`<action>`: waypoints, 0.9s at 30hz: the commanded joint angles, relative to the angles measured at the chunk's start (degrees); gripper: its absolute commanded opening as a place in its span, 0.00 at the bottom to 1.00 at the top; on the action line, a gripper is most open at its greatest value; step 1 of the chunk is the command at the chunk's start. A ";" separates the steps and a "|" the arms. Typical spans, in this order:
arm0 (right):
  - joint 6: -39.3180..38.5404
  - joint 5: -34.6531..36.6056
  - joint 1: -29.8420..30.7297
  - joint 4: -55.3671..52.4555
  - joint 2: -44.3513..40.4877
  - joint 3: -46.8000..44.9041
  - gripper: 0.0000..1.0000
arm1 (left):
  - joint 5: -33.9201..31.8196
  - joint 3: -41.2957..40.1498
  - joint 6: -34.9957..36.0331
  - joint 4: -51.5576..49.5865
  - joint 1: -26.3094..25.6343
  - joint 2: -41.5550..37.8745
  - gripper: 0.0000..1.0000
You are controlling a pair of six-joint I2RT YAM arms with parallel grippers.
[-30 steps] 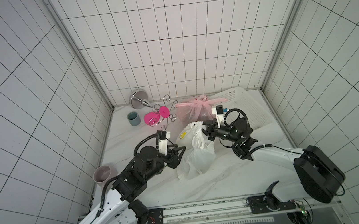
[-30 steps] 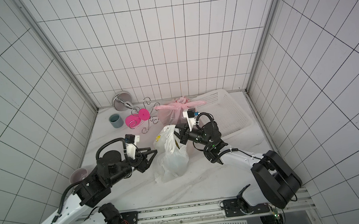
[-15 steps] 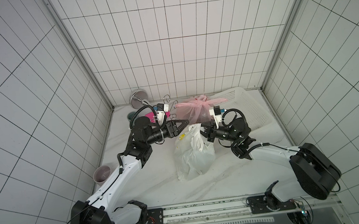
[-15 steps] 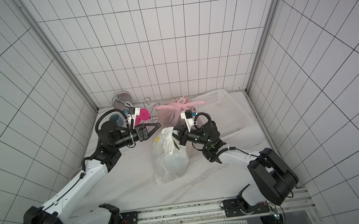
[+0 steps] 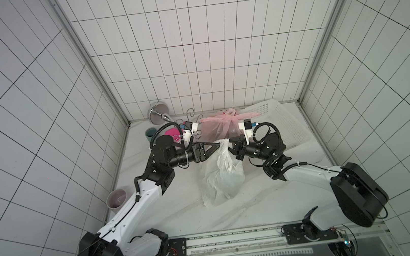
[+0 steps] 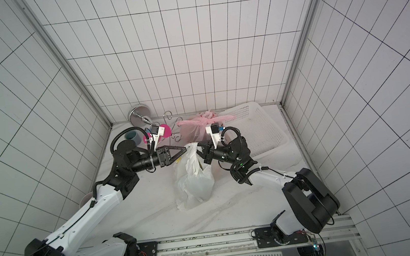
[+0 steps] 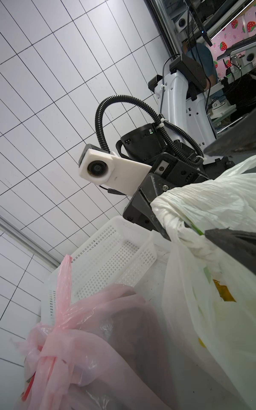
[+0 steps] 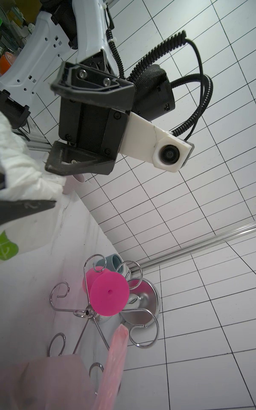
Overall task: Place the pineapple into a plastic bag & tie a knot
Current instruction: Cross the plastic bag at the center of the board, then tie the plastic bag at the center of the board.
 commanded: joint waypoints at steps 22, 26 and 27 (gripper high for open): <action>2.17 -3.21 2.10 7.68 1.00 9.19 0.00 | 3.46 -0.61 -3.43 8.41 -1.19 4.89 0.40; 2.08 -3.24 2.19 7.61 0.87 9.01 0.00 | 4.83 -0.39 -3.53 8.33 -1.45 5.35 0.25; 2.03 -3.32 2.19 7.63 0.78 8.89 0.00 | 4.86 -0.54 -3.35 8.18 -1.46 5.28 0.23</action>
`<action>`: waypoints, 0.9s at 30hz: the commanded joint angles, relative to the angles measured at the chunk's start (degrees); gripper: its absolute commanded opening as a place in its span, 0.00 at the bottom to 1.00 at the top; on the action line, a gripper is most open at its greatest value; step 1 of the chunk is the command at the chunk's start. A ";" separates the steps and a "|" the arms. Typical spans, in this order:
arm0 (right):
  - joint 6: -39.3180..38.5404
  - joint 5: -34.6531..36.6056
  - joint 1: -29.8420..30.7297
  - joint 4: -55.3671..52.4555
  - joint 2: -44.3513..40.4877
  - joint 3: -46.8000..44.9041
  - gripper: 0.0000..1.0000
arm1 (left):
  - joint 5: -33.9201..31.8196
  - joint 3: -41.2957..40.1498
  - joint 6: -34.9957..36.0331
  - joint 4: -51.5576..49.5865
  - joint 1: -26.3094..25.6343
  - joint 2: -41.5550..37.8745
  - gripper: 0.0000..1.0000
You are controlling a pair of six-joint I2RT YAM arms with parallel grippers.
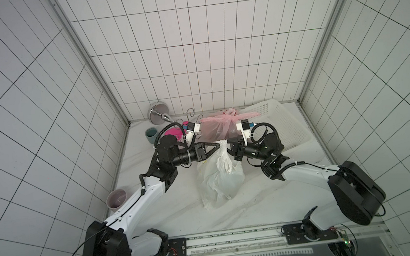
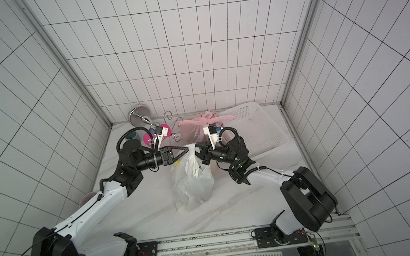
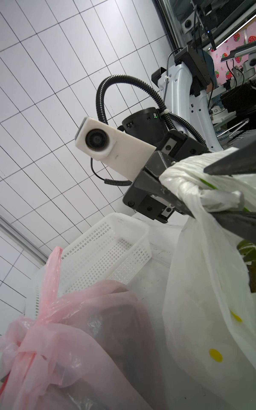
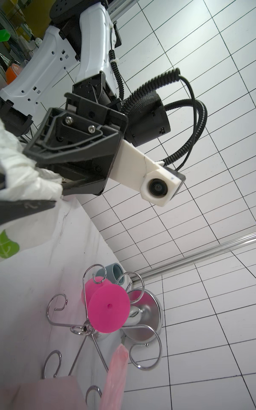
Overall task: Place the pineapple into a plastic bag & tie a knot
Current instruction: Tie the plastic bag at the center of the board.
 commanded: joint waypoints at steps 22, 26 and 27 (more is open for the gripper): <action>-15.48 20.95 -1.37 -41.48 -25.76 3.81 0.69 | -0.17 2.30 2.18 -6.70 5.64 -2.71 0.00; -15.62 19.60 3.97 -49.54 -28.14 7.96 0.63 | -0.14 2.87 2.91 -7.47 5.63 -2.89 0.00; -15.62 19.82 6.00 -52.46 -27.34 9.54 0.62 | -0.20 2.99 2.93 -7.56 5.63 -2.95 0.00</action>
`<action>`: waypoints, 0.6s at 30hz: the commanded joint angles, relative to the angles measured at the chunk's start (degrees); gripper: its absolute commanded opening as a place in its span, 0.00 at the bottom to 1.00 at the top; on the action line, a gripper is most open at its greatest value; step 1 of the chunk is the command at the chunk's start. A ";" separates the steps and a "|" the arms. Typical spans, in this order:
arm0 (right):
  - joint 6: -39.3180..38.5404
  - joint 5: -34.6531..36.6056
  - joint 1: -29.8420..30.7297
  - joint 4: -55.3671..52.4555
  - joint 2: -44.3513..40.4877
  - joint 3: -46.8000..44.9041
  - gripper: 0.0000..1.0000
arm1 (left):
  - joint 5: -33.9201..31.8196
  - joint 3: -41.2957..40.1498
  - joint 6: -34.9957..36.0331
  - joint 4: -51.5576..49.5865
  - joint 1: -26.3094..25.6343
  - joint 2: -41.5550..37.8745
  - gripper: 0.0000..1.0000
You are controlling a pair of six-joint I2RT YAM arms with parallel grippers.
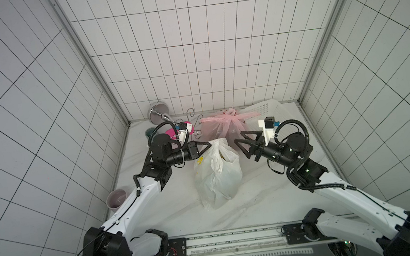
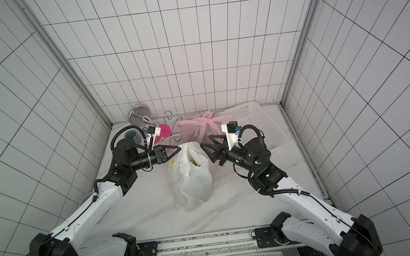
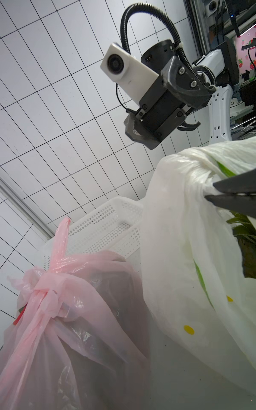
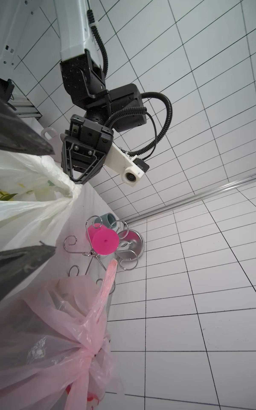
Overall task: Place the pineapple into a plastic bag & tie a knot
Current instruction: Tie the plastic bag at the center of the board.
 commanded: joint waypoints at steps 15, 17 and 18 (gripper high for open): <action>2.32 5.05 14.81 -20.59 8.97 12.36 0.48 | -0.49 2.00 1.65 -1.34 -0.14 -2.20 0.00; 2.48 3.82 14.77 -19.16 8.95 12.12 0.37 | -0.60 1.94 1.91 -1.69 -0.22 -2.36 0.00; 2.43 3.17 14.82 -18.45 8.93 11.96 0.30 | -0.75 2.00 2.11 -2.02 -0.22 -2.44 0.00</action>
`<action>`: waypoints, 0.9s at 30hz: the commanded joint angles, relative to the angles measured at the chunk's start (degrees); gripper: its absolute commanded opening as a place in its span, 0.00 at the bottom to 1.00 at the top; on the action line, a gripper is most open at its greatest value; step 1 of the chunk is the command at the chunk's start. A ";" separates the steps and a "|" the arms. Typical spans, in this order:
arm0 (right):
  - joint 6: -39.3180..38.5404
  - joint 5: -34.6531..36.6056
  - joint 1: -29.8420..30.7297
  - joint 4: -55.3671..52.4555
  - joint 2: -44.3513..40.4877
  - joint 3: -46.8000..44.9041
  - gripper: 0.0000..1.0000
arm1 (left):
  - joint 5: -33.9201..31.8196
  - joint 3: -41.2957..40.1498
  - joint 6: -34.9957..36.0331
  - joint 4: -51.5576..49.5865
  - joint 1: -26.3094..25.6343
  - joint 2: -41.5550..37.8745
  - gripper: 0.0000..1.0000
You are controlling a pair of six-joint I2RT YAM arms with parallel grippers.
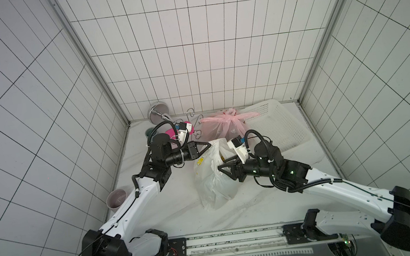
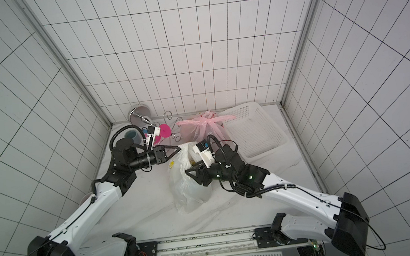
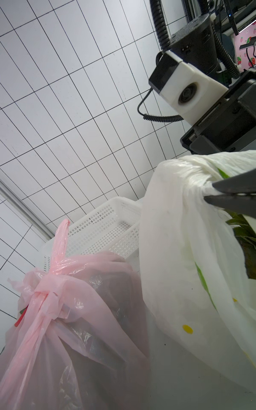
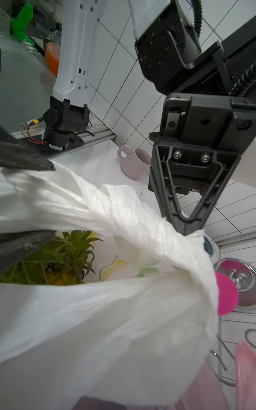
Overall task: Place the pineapple into a plastic bag & tie a knot
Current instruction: Tie the plastic bag at the center of the board.
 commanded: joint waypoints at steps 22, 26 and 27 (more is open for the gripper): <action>5.19 -2.34 0.57 -2.13 -16.68 -14.11 0.00 | -28.84 18.25 16.30 -14.82 1.69 12.71 0.00; 5.50 0.02 0.57 -3.60 -16.75 -18.32 0.00 | -33.24 19.16 16.89 -14.49 1.86 15.66 0.00; 5.48 0.75 0.54 -3.52 -16.61 -19.62 0.00 | -34.80 19.08 16.99 -14.59 2.02 16.23 0.00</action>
